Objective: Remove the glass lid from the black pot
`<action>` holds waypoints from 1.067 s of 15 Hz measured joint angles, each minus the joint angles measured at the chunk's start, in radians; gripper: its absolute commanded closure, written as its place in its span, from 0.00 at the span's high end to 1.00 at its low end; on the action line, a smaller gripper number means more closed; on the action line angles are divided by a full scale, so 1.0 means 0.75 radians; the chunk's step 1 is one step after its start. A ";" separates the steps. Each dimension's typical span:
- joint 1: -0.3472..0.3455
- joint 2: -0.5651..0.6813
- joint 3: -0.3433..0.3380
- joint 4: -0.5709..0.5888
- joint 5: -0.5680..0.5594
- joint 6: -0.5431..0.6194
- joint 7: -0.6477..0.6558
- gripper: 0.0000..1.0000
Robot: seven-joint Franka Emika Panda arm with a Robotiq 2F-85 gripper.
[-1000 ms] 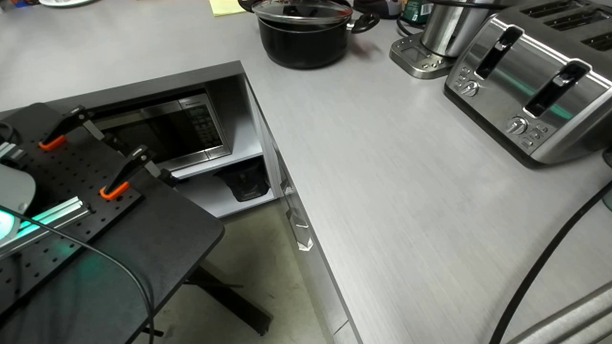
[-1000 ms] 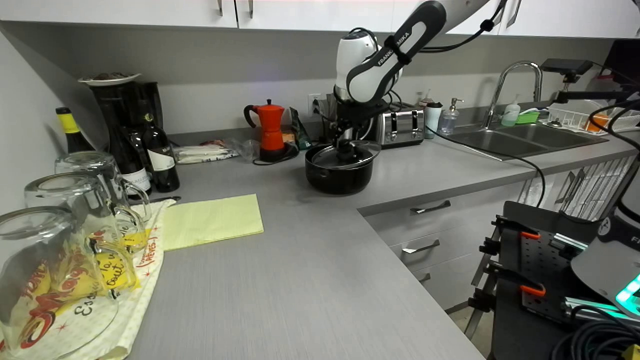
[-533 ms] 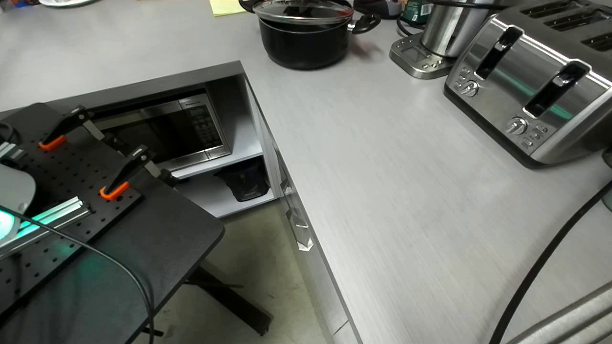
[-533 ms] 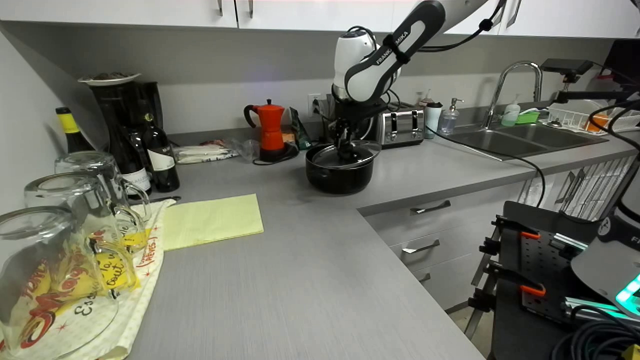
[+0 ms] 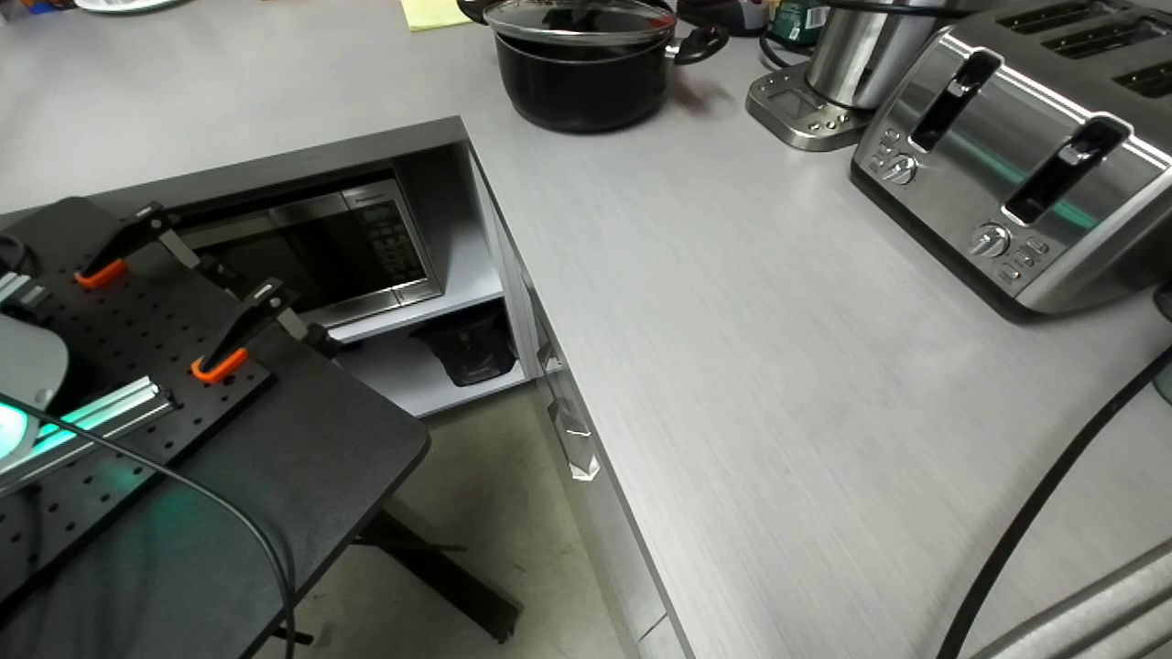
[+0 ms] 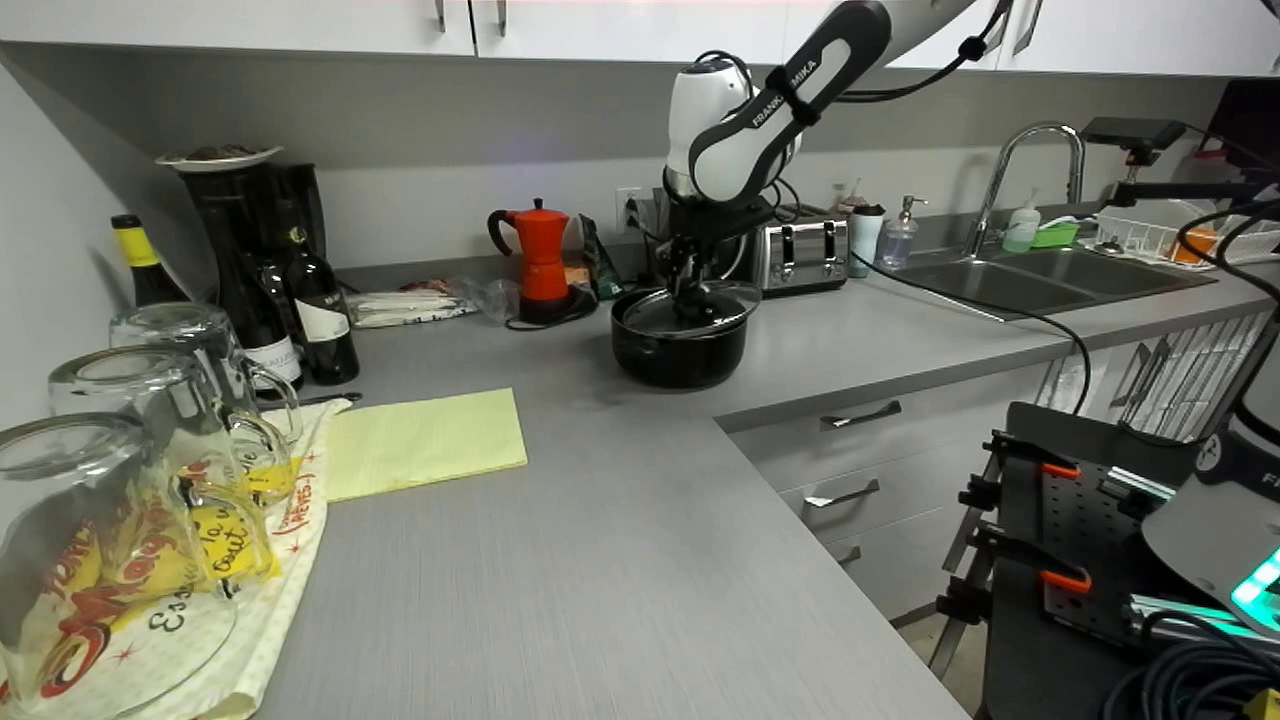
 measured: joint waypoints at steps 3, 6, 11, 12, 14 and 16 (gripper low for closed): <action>0.003 -0.039 0.013 -0.018 0.004 0.009 -0.004 0.25; 0.019 -0.127 0.026 -0.085 0.004 0.048 -0.017 0.25; 0.090 -0.318 0.072 -0.277 -0.012 0.123 -0.077 0.25; 0.110 -0.351 0.089 -0.311 -0.018 0.129 -0.085 0.25; 0.154 -0.407 0.129 -0.373 -0.033 0.137 -0.095 0.25; 0.200 -0.451 0.178 -0.424 -0.052 0.143 -0.100 0.25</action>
